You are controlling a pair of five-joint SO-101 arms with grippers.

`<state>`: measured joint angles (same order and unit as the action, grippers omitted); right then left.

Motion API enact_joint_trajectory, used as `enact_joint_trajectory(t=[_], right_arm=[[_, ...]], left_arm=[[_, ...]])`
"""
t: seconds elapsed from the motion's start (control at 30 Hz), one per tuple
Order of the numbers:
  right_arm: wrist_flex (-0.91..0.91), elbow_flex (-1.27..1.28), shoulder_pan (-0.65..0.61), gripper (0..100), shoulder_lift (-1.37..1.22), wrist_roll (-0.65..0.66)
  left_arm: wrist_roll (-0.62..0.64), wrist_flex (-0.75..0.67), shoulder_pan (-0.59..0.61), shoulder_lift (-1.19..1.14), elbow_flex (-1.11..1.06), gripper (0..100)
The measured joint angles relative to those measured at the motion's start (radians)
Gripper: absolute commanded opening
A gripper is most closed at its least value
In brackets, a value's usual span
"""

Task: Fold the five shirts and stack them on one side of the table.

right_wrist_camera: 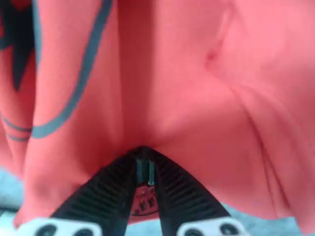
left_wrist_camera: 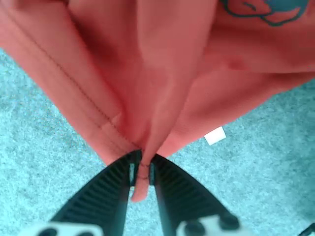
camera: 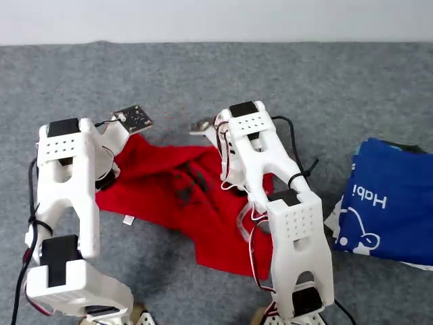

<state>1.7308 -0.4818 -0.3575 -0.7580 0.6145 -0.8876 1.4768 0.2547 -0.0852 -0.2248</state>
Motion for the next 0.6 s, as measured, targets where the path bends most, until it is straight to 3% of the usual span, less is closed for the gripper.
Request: enact_joint_trajectory(t=[0.33, 0.5, 0.6], right_arm=[[0.018, -0.272, 0.002, 1.8, 0.097, -0.026], [0.018, -0.328, 0.028, 18.2, 0.1, -0.052], [0.018, -0.328, 0.078, 19.1, 0.1, -0.058]], left_arm=[[0.0, 0.0, -0.038, 0.0, 0.0, 0], [0.0, 0.0, -0.046, 0.0, 0.0, 0], [0.0, 0.0, -0.048, 0.0, 0.0, 0]])
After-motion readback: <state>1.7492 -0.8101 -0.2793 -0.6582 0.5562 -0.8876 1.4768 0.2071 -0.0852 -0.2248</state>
